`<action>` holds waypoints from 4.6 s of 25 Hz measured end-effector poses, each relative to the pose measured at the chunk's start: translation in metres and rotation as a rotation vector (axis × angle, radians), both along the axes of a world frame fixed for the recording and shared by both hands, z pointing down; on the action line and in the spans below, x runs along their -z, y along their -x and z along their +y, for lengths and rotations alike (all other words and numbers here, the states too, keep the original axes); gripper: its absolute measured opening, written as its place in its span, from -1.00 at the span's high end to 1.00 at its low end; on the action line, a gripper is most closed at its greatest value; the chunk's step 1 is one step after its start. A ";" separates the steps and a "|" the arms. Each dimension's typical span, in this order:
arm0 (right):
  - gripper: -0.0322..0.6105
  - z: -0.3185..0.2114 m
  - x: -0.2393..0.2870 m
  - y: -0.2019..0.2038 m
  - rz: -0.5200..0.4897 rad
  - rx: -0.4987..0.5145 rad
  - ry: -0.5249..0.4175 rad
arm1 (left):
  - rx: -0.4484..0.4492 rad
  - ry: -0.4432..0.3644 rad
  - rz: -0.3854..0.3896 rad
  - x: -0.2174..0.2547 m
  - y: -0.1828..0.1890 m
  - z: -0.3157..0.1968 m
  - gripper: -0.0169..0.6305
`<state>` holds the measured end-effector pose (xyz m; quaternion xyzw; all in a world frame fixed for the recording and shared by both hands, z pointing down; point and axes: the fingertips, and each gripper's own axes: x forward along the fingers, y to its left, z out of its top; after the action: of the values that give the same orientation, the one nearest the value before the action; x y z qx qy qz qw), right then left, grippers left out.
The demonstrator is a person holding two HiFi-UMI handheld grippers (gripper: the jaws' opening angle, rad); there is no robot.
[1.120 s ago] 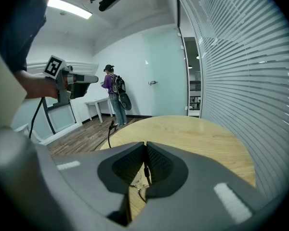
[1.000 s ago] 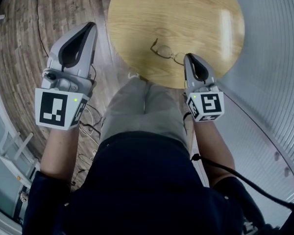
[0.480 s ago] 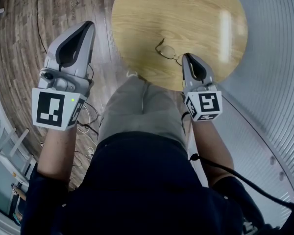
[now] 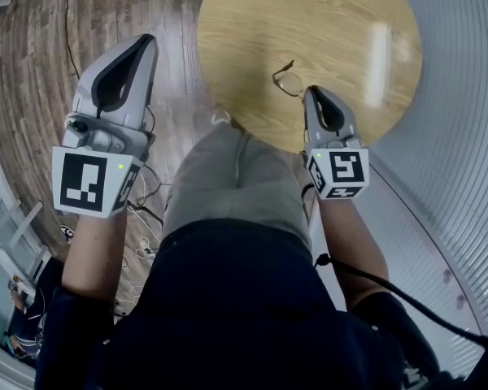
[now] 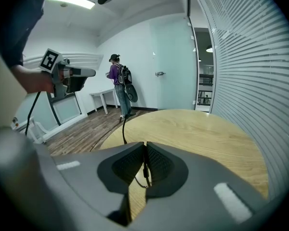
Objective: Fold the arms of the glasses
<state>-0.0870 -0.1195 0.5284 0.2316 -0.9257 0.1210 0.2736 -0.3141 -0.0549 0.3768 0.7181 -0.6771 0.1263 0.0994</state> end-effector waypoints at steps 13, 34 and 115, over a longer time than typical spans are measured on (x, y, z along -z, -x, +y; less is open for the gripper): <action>0.82 0.004 -0.021 0.017 0.063 0.046 -0.007 | 0.045 0.010 0.007 -0.010 0.014 0.018 0.94; 0.82 0.006 -0.060 0.037 0.107 0.073 0.008 | 0.091 0.005 -0.015 -0.007 0.038 0.038 0.94; 0.71 -0.022 0.044 0.059 -0.127 0.151 0.018 | 0.127 -0.076 -0.082 0.073 0.030 0.007 0.94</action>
<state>-0.1460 -0.1412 0.4846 0.1503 -0.9549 0.1229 0.2247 -0.3437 -0.0479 0.3041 0.6712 -0.7291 0.1232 0.0523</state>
